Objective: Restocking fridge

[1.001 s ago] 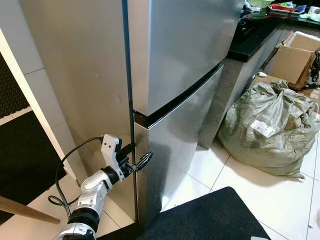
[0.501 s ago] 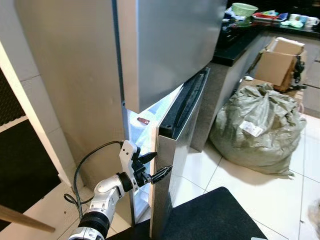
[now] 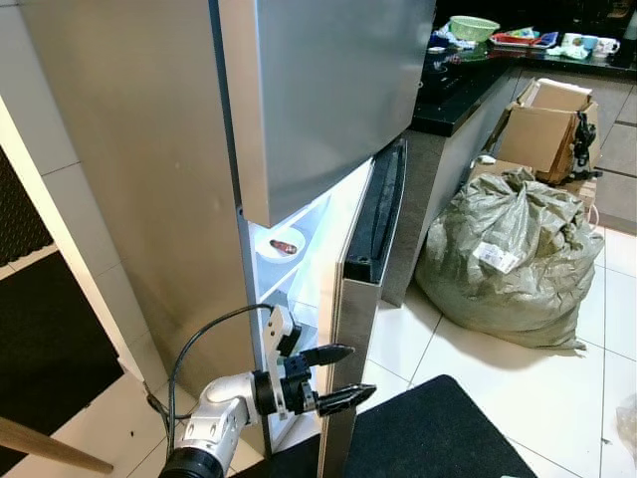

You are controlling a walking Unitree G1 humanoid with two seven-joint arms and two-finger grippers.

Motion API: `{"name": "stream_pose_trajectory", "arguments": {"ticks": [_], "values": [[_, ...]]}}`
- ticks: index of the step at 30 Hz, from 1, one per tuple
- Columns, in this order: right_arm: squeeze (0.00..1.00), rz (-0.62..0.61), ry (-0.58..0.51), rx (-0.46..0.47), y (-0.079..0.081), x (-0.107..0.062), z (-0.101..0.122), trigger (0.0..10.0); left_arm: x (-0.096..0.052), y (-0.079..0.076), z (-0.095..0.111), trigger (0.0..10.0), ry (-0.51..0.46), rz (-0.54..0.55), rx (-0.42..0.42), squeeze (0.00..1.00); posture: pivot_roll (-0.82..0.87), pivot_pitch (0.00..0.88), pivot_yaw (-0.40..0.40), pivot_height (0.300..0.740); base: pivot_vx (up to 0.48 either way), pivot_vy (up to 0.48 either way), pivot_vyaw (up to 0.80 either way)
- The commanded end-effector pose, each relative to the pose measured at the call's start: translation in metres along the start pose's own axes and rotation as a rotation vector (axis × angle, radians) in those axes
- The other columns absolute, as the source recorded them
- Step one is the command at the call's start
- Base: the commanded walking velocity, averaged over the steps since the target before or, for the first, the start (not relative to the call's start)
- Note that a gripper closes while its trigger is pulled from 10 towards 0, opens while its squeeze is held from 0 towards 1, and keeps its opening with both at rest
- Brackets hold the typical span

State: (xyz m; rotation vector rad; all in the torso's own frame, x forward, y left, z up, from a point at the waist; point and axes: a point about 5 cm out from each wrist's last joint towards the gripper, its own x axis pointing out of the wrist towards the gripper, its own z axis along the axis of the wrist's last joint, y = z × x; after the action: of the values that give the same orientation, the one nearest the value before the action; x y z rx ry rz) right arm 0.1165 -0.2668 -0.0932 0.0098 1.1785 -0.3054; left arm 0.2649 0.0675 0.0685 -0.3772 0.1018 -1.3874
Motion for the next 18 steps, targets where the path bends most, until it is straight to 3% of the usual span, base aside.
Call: {"name": "stream_pose_trajectory", "arguments": {"ticks": [1, 3, 6, 7, 8, 12, 15, 18], "values": [[0.0, 0.003, 0.003, -0.001, 0.002, 0.0, 0.0, 10.0, -0.007, -0.001, 0.001, 10.0, -0.013, -0.014, -0.028, 0.0, -0.04, 0.0, -0.014, 0.74, 0.0, 0.0, 0.0], [0.0, 0.003, 0.003, -0.001, 0.002, 0.0, -0.001, 10.0, -0.014, 0.002, -0.001, 10.0, 0.0, 0.015, -0.031, 0.0, -0.05, 0.0, -0.011, 0.74, 0.0, 0.0, 0.0], [0.0, 0.003, 0.004, 0.0, 0.002, 0.0, -0.001, 10.0, -0.042, 0.024, -0.01, 10.0, 0.077, 0.259, -0.012, 0.0, -0.04, 0.0, -0.013, 0.74, 0.0, 0.0, 0.0], [0.0, 0.003, 0.004, 0.0, 0.002, 0.0, -0.001, 10.0, -0.042, 0.024, -0.01, 10.0, 0.077, 0.259, -0.012, 0.0, -0.04, 0.0, -0.013, 0.74, 0.0, 0.0, 0.0], [0.0, 0.003, 0.004, 0.0, 0.002, 0.0, -0.001, 10.0, -0.053, 0.03, -0.013, 10.0, 0.081, 0.34, -0.039, 0.0, -0.04, 0.0, -0.013, 0.74, 0.0, 0.0, 0.0], [0.0, 0.003, 0.005, 0.0, 0.002, 0.0, -0.001, 10.0, -0.068, 0.033, -0.018, 10.0, 0.085, 0.416, -0.082, 0.0, -0.05, 0.0, -0.009, 0.74, 0.0, 0.0, 0.0], [0.0, 0.005, 0.006, -0.001, 0.003, 0.0, -0.002, 10.0, -0.079, 0.031, -0.028, 10.0, 0.142, 0.472, -0.099, 0.0, -0.04, 0.0, -0.01, 0.74, 0.0, 0.0, 0.0], [0.0, 0.009, 0.008, -0.004, 0.004, 0.0, -0.002, 10.0, -0.093, 0.031, -0.042, 10.0, 0.184, 0.591, -0.135, 0.0, -0.04, 0.0, -0.01, 0.74, 0.0, 0.0, 0.0]]}}
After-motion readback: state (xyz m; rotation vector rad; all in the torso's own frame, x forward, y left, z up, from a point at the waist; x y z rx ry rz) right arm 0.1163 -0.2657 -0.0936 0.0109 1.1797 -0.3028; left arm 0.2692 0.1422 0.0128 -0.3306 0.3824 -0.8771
